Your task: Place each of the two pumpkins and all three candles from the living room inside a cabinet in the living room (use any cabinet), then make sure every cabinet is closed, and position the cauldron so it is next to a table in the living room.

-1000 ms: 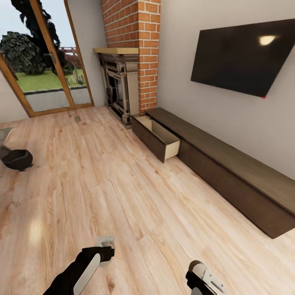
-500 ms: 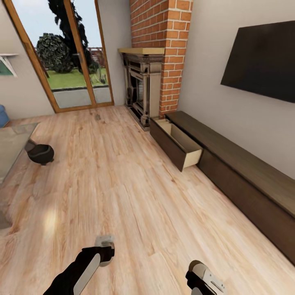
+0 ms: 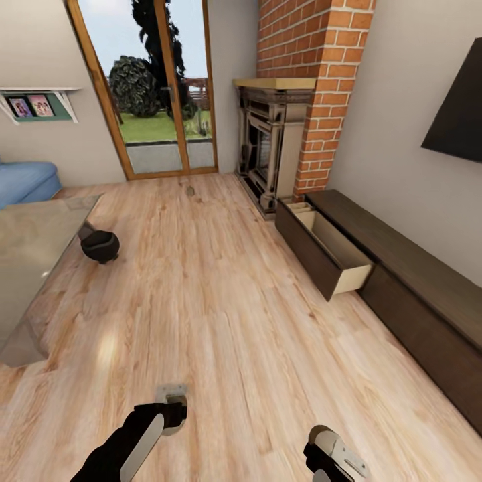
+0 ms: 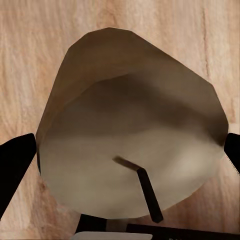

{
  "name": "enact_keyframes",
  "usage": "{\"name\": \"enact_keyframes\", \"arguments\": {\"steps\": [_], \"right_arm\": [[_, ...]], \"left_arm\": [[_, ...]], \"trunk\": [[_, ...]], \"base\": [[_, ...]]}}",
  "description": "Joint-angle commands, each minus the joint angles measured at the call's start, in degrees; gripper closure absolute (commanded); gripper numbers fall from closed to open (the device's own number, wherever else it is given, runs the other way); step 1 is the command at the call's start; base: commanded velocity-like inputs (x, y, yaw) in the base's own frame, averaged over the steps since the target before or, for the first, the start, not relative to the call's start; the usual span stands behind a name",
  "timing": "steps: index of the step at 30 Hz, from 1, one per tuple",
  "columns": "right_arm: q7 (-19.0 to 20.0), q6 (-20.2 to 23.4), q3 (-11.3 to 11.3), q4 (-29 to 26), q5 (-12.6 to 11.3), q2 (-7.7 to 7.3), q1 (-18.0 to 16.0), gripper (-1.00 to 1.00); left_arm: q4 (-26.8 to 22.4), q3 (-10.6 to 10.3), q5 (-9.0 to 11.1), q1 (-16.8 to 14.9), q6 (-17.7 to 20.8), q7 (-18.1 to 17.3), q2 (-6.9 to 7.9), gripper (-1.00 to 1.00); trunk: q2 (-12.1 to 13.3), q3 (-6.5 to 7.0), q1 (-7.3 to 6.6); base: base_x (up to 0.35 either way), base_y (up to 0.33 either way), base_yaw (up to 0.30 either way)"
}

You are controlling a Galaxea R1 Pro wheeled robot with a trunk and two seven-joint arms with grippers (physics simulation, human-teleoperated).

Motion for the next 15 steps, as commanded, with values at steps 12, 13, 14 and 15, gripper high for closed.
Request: {"name": "enact_keyframes", "arguments": {"steps": [12, 13, 14, 15], "right_arm": [[-0.38, 0.22, 0.12, -0.12, -0.03, -0.03, -0.01, 1.00], [-0.38, 0.23, 0.12, -0.12, -0.05, -0.03, -0.01, 1.00], [-0.38, 0.23, 0.12, -0.12, -0.04, -0.03, -0.01, 1.00], [-0.38, 0.22, 0.12, -0.12, -0.03, -0.03, -0.01, 1.00]], "left_arm": [[-0.08, -0.31, 0.53, -0.05, 0.10, 0.57, 0.07, 1.00], [-0.08, -0.31, 0.53, -0.05, 0.10, 0.57, 0.07, 1.00], [-0.08, -0.31, 0.53, -0.06, 0.10, 0.57, 0.07, 1.00], [-0.08, -0.31, 0.52, -0.06, 0.10, 0.57, 0.07, 1.00]], "trunk": [[-0.03, -0.05, 0.03], [-0.03, -0.05, 0.03], [-0.03, -0.05, 0.03], [-0.03, -0.05, 0.03]], "base": [[0.332, 0.000, 0.250], [0.333, 0.000, 0.049], [0.333, 0.000, 0.031], [0.333, 0.000, 0.020]]}}
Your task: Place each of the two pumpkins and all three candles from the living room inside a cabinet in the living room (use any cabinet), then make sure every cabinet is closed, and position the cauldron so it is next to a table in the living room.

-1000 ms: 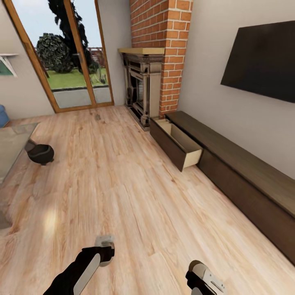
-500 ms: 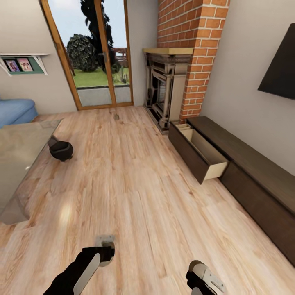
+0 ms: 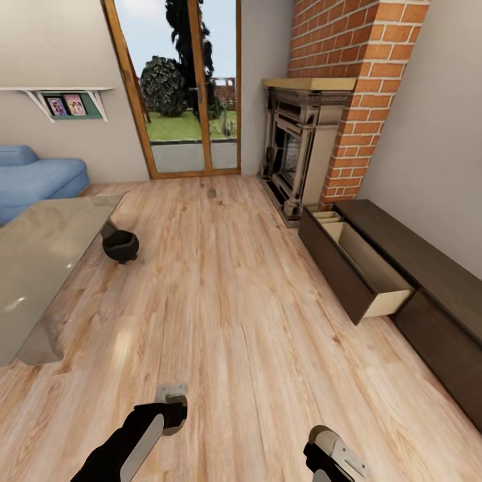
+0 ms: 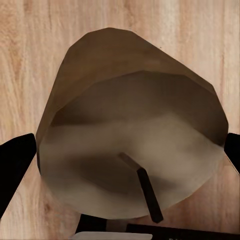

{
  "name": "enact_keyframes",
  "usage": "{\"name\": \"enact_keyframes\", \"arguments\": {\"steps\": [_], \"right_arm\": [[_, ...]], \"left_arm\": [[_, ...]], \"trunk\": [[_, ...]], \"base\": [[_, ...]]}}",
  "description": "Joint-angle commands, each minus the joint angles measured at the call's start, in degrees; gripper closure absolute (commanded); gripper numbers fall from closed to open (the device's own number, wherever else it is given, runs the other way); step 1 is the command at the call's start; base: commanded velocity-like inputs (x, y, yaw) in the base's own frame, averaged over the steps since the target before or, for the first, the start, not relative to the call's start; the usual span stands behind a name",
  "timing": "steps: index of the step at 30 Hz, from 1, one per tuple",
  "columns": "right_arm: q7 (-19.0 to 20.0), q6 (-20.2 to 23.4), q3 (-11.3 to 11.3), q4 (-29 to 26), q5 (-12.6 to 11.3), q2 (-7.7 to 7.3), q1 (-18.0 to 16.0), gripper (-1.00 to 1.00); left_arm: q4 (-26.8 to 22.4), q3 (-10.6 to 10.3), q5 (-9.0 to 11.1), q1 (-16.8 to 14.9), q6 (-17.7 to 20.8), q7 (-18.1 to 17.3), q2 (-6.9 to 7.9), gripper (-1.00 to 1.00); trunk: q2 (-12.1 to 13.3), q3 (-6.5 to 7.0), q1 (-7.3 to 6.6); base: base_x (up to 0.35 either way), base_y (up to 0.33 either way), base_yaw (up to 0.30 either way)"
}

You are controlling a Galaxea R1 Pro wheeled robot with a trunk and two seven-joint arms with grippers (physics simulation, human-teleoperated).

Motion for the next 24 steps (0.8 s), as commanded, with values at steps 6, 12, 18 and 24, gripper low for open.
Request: {"name": "enact_keyframes", "arguments": {"steps": [6, 12, 18, 24], "right_arm": [[-0.38, 0.19, 0.11, -0.11, -0.03, -0.03, -0.03, 1.00], [-0.38, 0.22, 0.05, -0.11, -0.02, -0.03, -0.04, 1.00], [-0.38, 0.25, 0.04, -0.11, -0.02, -0.03, -0.03, 1.00], [-0.38, 0.20, 0.04, -0.11, -0.02, -0.03, -0.03, 1.00]], "left_arm": [[-0.09, -0.27, 0.55, -0.05, 0.10, 0.57, 0.08, 1.00], [-0.09, -0.27, 0.55, -0.05, 0.12, 0.57, 0.08, 1.00], [-0.09, -0.27, 0.55, -0.05, 0.26, 0.57, 0.08, 1.00], [-0.09, -0.27, 0.55, -0.04, 0.29, 0.54, 0.08, 1.00]], "trunk": [[-0.03, -0.05, 0.03], [-0.03, -0.05, 0.03], [-0.03, -0.05, 0.03], [-0.03, -0.05, 0.03]], "base": [[0.333, 0.000, 0.005], [0.333, 0.000, 0.000], [0.324, 0.063, 0.000], [0.292, 0.164, 0.000]]}}
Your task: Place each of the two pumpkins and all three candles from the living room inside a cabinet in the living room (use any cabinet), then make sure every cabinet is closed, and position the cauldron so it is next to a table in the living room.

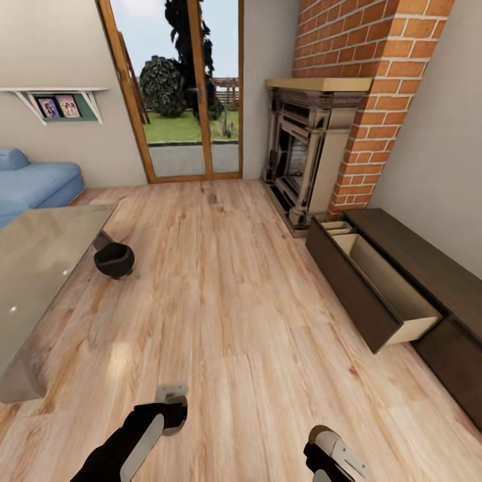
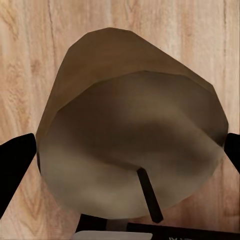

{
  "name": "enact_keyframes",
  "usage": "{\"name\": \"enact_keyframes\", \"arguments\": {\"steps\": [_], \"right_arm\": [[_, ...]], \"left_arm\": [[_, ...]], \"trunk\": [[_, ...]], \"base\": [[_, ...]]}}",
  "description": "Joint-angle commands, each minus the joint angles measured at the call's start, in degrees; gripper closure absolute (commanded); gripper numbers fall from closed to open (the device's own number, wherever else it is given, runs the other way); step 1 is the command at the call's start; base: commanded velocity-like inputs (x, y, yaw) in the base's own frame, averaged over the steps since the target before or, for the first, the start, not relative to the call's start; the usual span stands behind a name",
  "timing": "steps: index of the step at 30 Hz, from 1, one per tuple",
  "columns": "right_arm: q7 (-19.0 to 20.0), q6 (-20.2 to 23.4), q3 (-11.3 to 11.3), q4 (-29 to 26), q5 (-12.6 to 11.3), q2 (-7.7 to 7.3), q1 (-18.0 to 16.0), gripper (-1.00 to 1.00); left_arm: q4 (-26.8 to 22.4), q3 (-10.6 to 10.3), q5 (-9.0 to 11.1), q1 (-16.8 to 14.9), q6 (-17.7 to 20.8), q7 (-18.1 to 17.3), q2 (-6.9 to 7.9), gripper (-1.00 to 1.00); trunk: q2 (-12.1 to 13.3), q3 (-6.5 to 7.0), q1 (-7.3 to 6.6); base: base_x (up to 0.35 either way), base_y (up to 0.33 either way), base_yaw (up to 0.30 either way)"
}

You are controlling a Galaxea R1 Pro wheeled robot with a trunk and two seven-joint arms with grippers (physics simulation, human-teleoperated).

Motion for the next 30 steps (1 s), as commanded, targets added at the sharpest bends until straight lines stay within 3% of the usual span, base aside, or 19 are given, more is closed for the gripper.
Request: {"name": "enact_keyframes", "arguments": {"steps": [1, 30], "right_arm": [[-0.39, 0.23, 0.12, -0.11, -0.03, -0.03, -0.03, 1.00], [-0.39, -1.32, 0.12, -0.11, -0.01, -0.03, -0.03, 1.00]], "left_arm": [[-0.09, -0.27, 0.55, -0.05, 0.08, 0.57, 0.08, 1.00], [-0.09, -0.27, 0.55, -0.05, 0.08, 0.59, 0.08, 1.00]], "trunk": [[-0.03, -0.05, 0.03], [-0.03, -0.05, 0.03]], "base": [[0.313, 0.116, 0.000], [0.325, 0.086, 0.000]]}}
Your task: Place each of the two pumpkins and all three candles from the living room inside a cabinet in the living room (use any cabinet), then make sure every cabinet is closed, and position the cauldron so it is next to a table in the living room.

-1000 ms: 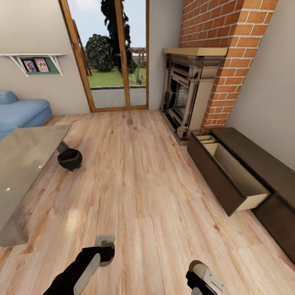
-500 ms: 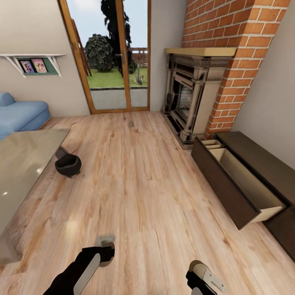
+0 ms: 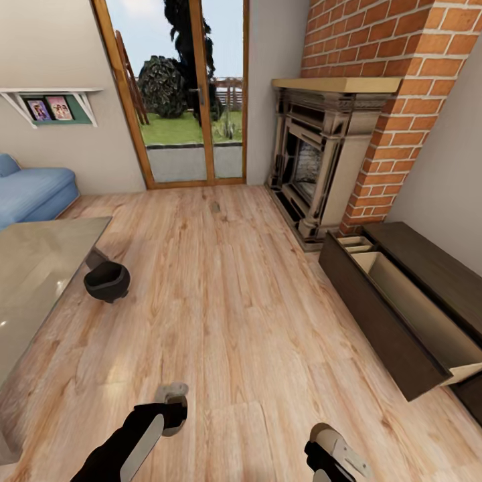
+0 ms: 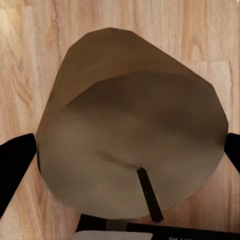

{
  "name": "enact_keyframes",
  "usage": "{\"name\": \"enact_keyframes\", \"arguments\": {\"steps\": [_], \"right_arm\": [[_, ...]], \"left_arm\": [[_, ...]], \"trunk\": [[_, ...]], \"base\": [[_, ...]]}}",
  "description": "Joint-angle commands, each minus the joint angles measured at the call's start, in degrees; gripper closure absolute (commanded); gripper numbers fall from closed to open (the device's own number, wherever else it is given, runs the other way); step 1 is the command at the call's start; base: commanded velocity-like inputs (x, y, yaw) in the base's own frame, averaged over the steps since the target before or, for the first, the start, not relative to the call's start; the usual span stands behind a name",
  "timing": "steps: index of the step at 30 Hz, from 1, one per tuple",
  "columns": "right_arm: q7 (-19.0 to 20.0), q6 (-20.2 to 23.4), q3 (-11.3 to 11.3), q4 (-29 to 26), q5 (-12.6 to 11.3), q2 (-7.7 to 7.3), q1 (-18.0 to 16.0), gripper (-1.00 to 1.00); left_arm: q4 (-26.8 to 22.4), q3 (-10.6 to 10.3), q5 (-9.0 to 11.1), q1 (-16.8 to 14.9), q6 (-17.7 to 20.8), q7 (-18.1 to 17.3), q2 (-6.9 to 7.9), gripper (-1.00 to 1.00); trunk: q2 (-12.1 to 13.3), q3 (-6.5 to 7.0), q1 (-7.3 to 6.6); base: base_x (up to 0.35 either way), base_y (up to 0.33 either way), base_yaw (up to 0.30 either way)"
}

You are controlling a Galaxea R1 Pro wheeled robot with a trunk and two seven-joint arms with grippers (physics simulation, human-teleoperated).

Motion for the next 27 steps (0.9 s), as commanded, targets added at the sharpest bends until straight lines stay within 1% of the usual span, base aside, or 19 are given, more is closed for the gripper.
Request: {"name": "enact_keyframes", "arguments": {"steps": [1, 6, 27], "right_arm": [[-0.36, 0.00, 0.15, -0.10, -0.15, -0.03, -0.03, 1.00], [-0.39, -0.13, 0.15, -0.10, -0.17, -0.03, -0.03, 1.00], [-0.40, -0.23, 0.15, -0.10, -0.17, -0.03, -0.03, 1.00]], "left_arm": [[-0.09, -0.27, 0.53, -0.05, 0.09, 0.56, 0.08, 1.00], [-0.09, -0.25, 0.53, -0.05, 0.12, 0.56, 0.08, 1.00], [-0.09, -0.27, 0.53, -0.02, 0.17, 0.56, 0.08, 1.00]], "trunk": [[-0.03, -0.05, 0.03], [-0.03, 0.15, 0.03], [-0.03, 2.10, 0.03]], "base": [[0.327, 0.074, 0.000], [0.327, 0.074, -0.032], [0.327, 0.075, -0.002]]}}
